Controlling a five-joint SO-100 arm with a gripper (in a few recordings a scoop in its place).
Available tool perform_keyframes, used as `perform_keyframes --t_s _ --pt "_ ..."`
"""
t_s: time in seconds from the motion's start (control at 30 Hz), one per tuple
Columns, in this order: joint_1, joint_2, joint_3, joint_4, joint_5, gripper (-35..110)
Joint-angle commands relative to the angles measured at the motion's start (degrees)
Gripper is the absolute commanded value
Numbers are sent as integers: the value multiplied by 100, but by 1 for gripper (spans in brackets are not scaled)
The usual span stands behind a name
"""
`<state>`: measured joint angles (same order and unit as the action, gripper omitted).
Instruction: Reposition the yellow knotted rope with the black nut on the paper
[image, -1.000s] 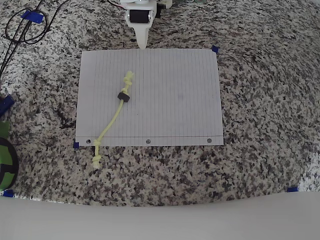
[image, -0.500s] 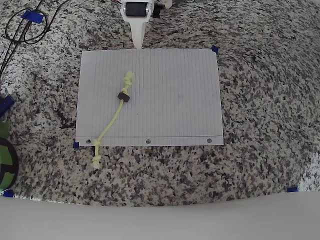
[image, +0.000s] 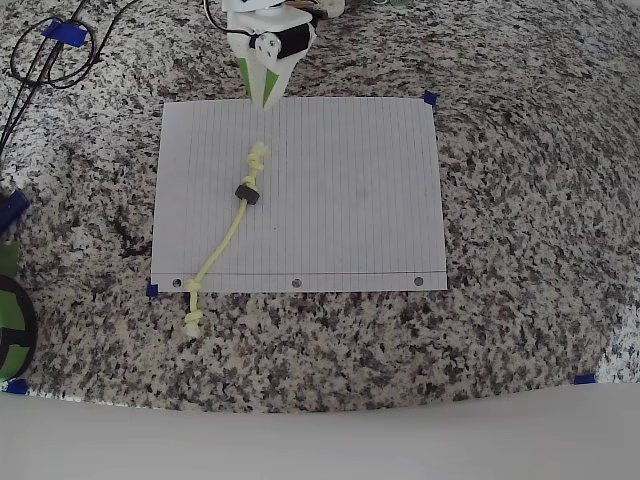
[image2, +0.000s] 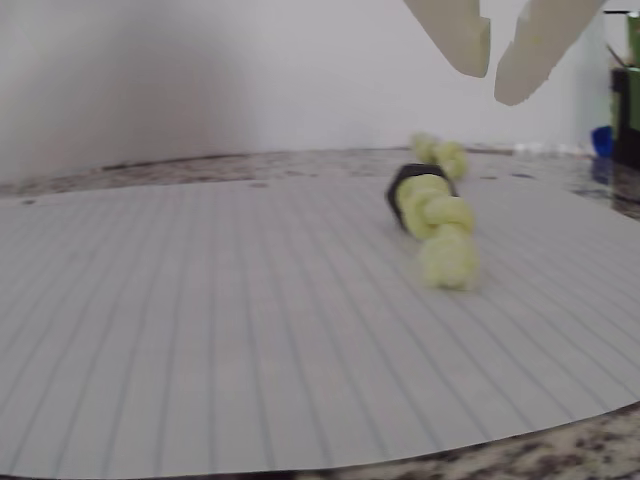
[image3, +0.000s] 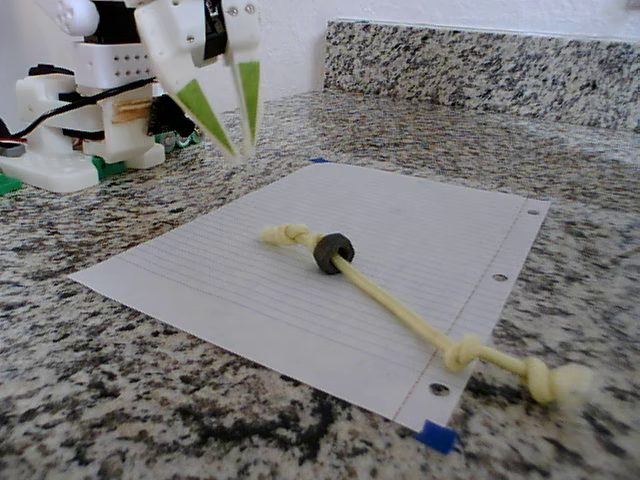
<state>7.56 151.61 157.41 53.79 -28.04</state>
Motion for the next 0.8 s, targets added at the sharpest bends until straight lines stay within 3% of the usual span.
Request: perform_keyframes --t_s 0.0,0.2,0.27,0.53,0.77 --pt "211 -571 -431 -35 571 5" --pt "439 -1415 -729 -255 1802 5" --pt "510 -1582 -747 -448 2127 15" --pt "466 -2057 -721 -1556 2259 37" --pt "281 -2742 -712 -2276 2294 37"
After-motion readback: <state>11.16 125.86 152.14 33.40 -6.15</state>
